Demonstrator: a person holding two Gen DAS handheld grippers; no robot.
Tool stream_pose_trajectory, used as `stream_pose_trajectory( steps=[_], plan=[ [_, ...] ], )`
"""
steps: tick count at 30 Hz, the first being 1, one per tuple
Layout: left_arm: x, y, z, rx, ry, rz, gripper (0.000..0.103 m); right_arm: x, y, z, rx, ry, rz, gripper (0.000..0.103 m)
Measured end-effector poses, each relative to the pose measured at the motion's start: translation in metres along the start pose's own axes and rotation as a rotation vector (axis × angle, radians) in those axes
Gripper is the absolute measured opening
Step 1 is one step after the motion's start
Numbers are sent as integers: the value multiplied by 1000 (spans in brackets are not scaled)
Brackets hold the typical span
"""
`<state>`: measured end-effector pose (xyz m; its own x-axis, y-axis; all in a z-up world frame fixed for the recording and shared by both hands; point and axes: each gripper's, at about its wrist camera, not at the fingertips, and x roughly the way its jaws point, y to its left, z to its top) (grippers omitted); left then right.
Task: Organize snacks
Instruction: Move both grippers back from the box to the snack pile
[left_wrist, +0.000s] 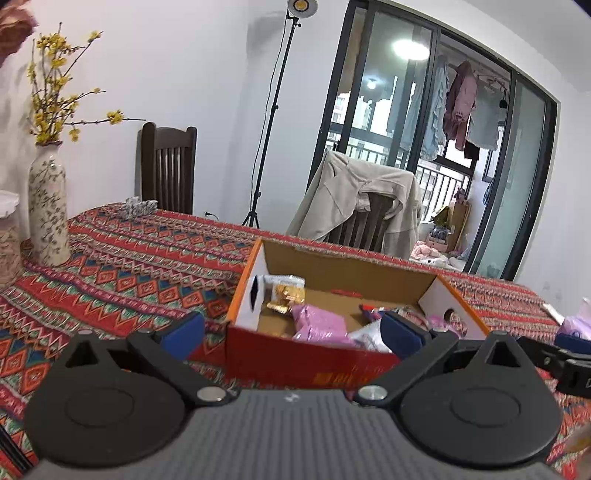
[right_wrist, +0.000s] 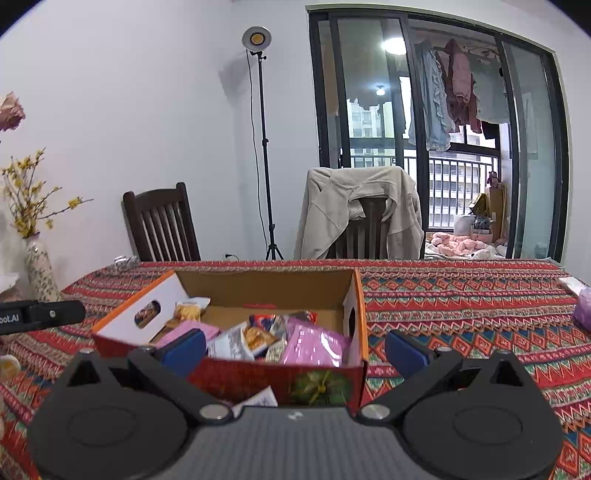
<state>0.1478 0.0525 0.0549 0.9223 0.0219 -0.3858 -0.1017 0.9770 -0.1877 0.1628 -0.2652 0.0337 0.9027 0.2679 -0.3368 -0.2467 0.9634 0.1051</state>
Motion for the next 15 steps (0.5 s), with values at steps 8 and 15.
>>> stream_pose_trajectory(
  steps=[8, 15],
  plan=[
    [-14, 19, -23, 18, 38, 21, 103, -20, 2, -23, -32, 37, 6, 103],
    [-29, 29, -50, 37, 55, 29, 103, -28, 5, -42, -35, 77, 14, 103]
  ],
)
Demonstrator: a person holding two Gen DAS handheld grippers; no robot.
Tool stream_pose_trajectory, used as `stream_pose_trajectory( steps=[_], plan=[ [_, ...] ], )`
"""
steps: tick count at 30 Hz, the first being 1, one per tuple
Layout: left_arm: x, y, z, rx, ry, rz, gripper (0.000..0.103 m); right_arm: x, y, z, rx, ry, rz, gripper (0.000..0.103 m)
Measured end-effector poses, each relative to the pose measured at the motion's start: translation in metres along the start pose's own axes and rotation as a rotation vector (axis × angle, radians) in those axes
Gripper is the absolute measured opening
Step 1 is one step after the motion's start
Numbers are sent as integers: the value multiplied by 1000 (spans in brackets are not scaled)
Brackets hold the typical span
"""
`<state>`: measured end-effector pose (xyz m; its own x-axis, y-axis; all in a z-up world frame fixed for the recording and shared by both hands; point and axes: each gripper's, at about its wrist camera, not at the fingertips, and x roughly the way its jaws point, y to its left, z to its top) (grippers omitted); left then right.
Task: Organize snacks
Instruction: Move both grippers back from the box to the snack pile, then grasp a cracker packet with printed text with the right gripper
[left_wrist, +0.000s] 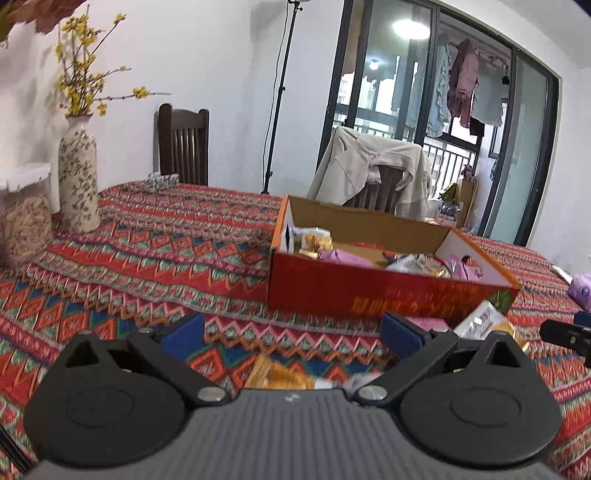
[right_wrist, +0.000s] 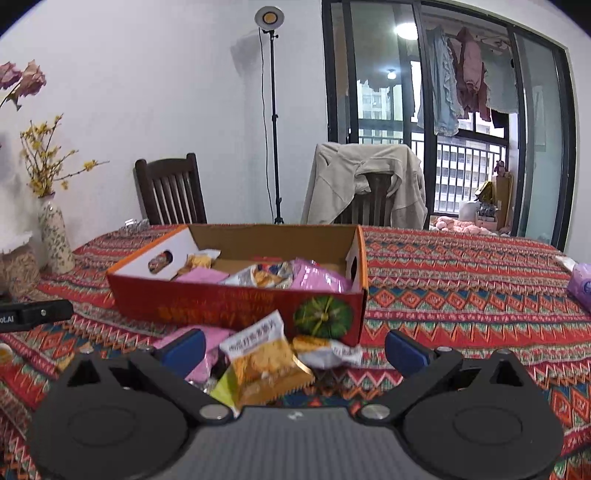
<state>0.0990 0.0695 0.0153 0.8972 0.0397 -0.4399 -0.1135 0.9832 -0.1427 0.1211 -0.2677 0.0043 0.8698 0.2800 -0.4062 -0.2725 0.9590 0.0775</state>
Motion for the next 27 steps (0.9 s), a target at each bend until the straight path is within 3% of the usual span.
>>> stream_pose_trajectory(
  steps=[10, 16, 26, 27],
  plan=[
    [-1, 11, -25, -1, -9, 12, 103, -5, -1, -28, 40, 61, 18, 103],
    [-5, 7, -29, 17, -48, 12, 103, -3, 0, -26, 52, 69, 15, 103],
    [-3, 12, -29, -10, -40, -3, 103, 19, 15, -12, -16, 65, -17, 103],
    [-3, 12, -29, -12, -40, -3, 103, 21, 17, -10, -29, 62, -22, 98]
  ],
)
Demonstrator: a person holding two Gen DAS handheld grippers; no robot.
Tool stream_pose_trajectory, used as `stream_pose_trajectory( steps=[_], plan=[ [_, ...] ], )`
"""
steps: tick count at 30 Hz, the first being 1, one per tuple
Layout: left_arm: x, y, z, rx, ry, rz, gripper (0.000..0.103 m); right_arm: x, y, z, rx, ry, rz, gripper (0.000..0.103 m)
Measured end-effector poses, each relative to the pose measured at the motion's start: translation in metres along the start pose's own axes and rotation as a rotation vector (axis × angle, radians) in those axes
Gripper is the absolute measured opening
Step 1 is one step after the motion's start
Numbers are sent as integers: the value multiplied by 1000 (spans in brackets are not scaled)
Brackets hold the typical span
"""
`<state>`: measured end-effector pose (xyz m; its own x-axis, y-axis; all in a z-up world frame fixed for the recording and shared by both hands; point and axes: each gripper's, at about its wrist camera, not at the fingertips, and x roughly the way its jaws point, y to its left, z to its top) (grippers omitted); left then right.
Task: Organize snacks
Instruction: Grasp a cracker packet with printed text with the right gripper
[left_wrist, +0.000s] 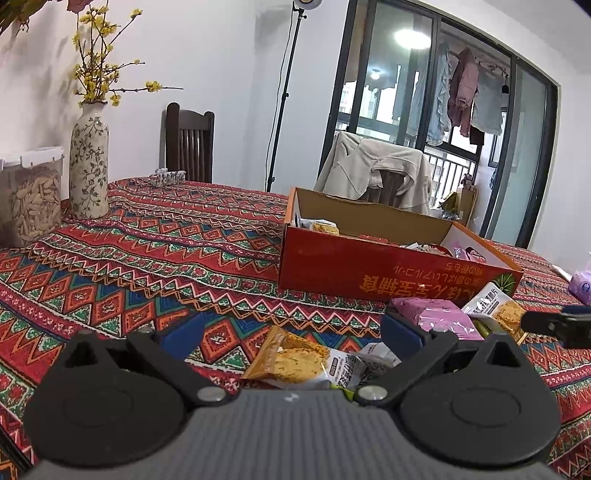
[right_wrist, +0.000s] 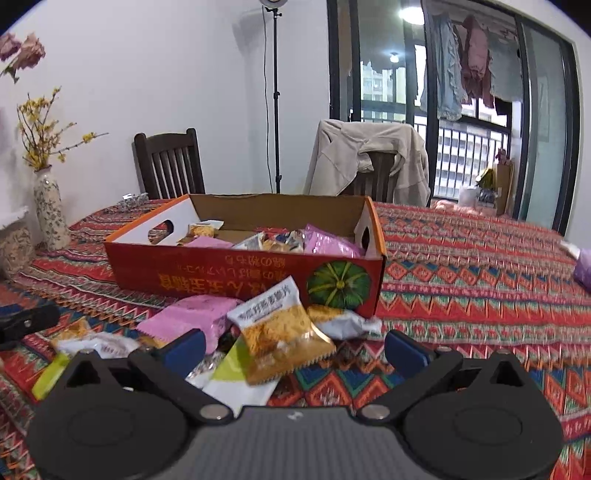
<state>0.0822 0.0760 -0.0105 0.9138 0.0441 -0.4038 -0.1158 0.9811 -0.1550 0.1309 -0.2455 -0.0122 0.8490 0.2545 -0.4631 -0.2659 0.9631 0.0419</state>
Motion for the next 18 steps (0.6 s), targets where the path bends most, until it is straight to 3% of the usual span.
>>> stream_pose_trajectory(
  steps=[1, 3, 9, 11, 15, 18],
  plan=[
    [0, 1, 0, -1, 0, -1, 103, 3, 3, 3, -25, -3, -1, 89],
    [1, 0, 0, -1, 2, -4, 103, 10, 10, 6, -69, 0, -5, 80],
    [1, 0, 0, 0, 3, -3, 103, 36, 16, 10, -120, 43, -5, 78],
    [1, 0, 0, 0, 4, -3, 103, 40, 16, 8, -128, 57, 3, 73],
    [2, 0, 0, 1, 9, -4, 103, 45, 18, 5, -141, 72, 24, 50],
    [2, 0, 0, 4, 10, -5, 103, 40, 22, 5, -172, 57, 20, 45]
  ],
)
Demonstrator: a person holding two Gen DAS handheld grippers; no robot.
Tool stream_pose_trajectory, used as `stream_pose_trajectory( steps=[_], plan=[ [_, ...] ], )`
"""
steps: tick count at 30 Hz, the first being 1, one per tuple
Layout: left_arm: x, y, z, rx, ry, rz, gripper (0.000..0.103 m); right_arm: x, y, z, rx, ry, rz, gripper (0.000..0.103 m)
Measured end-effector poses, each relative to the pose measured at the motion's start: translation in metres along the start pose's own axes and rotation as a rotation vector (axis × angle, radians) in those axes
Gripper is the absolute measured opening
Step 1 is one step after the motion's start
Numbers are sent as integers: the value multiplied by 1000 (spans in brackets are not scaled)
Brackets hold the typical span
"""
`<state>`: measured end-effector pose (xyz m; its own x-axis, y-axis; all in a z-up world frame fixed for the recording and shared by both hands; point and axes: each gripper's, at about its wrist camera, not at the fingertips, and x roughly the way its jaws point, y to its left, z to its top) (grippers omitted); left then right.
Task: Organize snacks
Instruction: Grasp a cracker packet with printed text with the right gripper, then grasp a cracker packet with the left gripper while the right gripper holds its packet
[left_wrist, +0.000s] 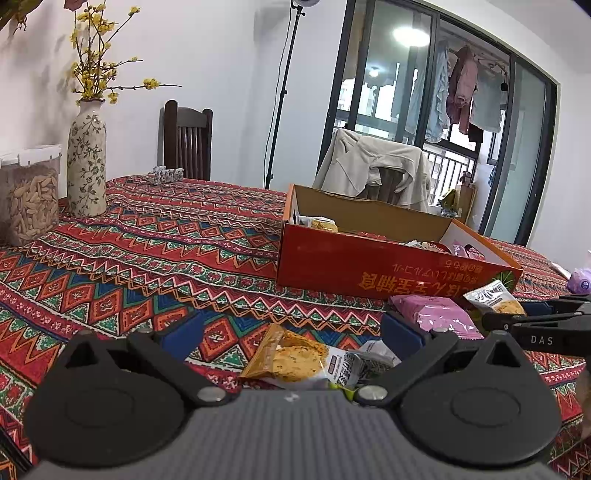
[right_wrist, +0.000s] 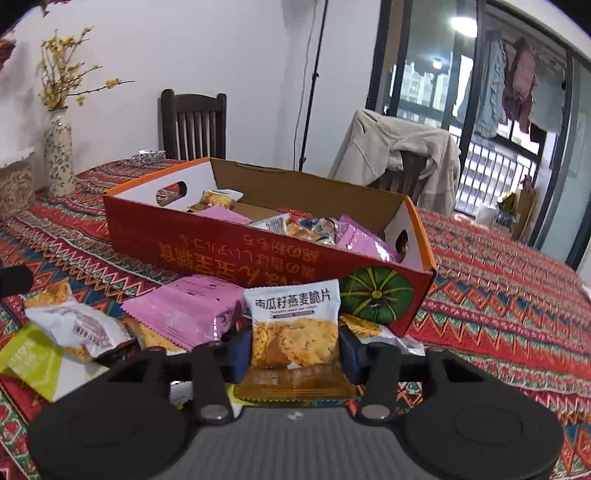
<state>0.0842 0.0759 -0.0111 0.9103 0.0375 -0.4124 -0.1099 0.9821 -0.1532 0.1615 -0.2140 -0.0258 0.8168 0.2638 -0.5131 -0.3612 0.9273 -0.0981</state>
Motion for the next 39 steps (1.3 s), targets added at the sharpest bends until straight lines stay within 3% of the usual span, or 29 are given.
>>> stream_pose_trajectory(
  steps=[13, 20, 39],
  plan=[
    [1, -1, 0, -1, 13, 12, 103, -45, -29, -13, 131, -177, -50, 42],
    [-3, -4, 7, 19, 17, 20, 103, -55, -54, -31, 209, -176, -78, 42],
    [8, 14, 17, 8, 170, 101, 103, -54, -67, -45, 293, -184, -38, 42]
  ],
)
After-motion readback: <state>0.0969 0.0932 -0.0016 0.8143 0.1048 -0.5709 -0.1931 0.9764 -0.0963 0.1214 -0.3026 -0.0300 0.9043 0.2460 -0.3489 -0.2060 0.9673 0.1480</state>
